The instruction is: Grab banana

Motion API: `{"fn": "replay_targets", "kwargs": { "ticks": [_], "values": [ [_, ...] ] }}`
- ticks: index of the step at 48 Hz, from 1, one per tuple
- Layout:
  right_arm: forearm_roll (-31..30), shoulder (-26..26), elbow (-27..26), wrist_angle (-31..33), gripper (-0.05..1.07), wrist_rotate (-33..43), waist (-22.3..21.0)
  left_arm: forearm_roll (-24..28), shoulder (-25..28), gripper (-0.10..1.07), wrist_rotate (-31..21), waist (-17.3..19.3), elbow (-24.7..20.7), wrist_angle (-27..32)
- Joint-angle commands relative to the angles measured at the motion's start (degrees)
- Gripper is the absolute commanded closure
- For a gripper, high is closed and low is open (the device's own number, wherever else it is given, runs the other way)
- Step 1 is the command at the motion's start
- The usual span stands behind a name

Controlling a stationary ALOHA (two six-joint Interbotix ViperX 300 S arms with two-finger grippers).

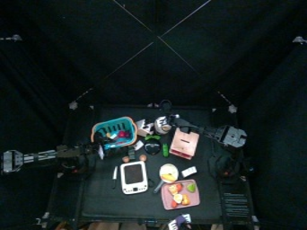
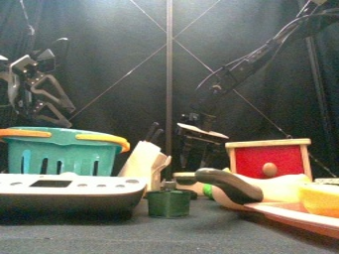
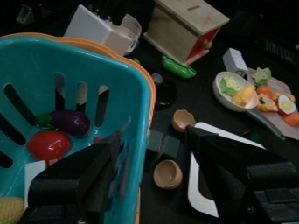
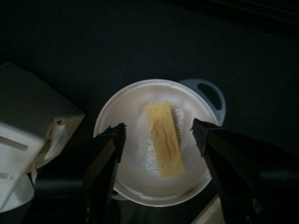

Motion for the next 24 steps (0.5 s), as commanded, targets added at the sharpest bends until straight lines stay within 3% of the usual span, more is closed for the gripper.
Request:
{"fn": "replay_targets", "kwargs": {
  "ticks": [1,11,24],
  "values": [
    [-0.7,-4.9,-0.4,0.9,0.08,-0.1,1.6,0.1,0.3,0.03,0.2,0.1,-1.4,-0.9],
    [-2.5,-11.2,1.1,4.0,0.08,-0.1,6.2,1.8,1.3,0.03,0.7,-0.3,-1.1,-3.7],
    [-1.8,-18.3,5.4,3.7,0.08,0.3,14.7,2.5,7.7,0.03,4.4,-2.4,-2.4,-8.5]
  ]
}}
